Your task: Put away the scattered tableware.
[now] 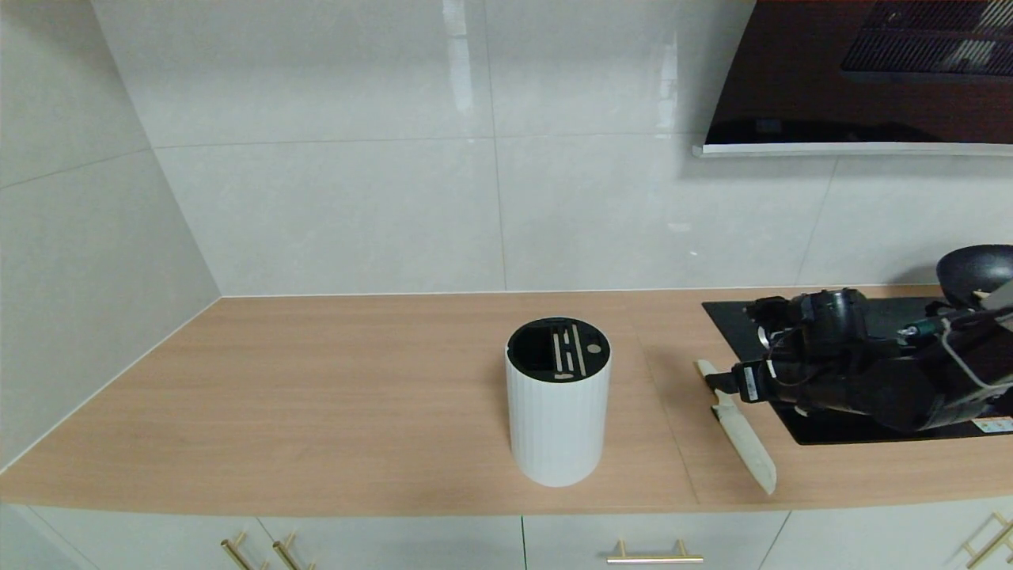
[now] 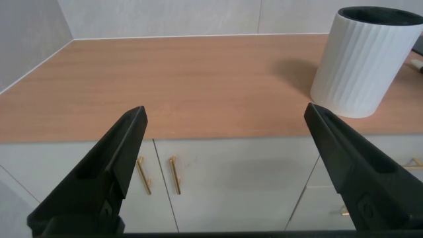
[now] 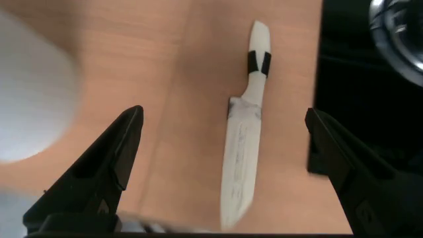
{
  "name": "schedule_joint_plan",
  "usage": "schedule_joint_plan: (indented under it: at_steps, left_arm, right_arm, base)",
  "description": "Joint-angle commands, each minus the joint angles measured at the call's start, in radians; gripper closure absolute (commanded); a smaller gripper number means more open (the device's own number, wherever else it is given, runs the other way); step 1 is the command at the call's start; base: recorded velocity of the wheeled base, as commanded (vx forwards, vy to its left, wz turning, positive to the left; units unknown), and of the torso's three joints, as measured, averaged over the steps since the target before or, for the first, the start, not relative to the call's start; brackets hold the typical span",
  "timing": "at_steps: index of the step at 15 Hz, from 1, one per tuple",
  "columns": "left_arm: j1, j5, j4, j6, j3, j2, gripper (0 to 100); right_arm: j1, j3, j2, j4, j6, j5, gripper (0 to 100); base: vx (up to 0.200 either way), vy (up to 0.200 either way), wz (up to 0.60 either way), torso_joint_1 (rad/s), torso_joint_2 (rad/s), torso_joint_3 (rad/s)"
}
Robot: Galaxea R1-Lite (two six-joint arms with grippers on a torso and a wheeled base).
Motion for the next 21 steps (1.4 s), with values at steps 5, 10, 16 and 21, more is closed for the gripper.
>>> schedule_joint_plan:
  at_steps: [5, 10, 16, 21]
  left_arm:
    - [0.0, 0.0, 0.0, 0.0, 0.0, 0.0, 0]
    - [0.0, 0.0, 0.0, 0.0, 0.0, 0.0, 0]
    - [0.0, 0.0, 0.0, 0.0, 0.0, 0.0, 0]
    - [0.0, 0.0, 0.0, 0.0, 0.0, 0.0, 0]
  right_arm:
    - [-0.033, -0.122, 0.234, -0.009, 0.001, -0.061, 0]
    - [-0.034, -0.136, 0.28, -0.009, 0.003, -0.063, 0]
    - [-0.034, -0.134, 0.298, -0.009, 0.003, -0.063, 0]
    - [-0.039, -0.134, 0.304, -0.016, 0.001, -0.061, 0]
  base:
    - [0.0, 0.0, 0.0, 0.0, 0.0, 0.0]
    - [0.0, 0.0, 0.0, 0.0, 0.0, 0.0]
    - [0.0, 0.0, 0.0, 0.0, 0.0, 0.0]
    - [0.0, 0.0, 0.0, 0.0, 0.0, 0.0]
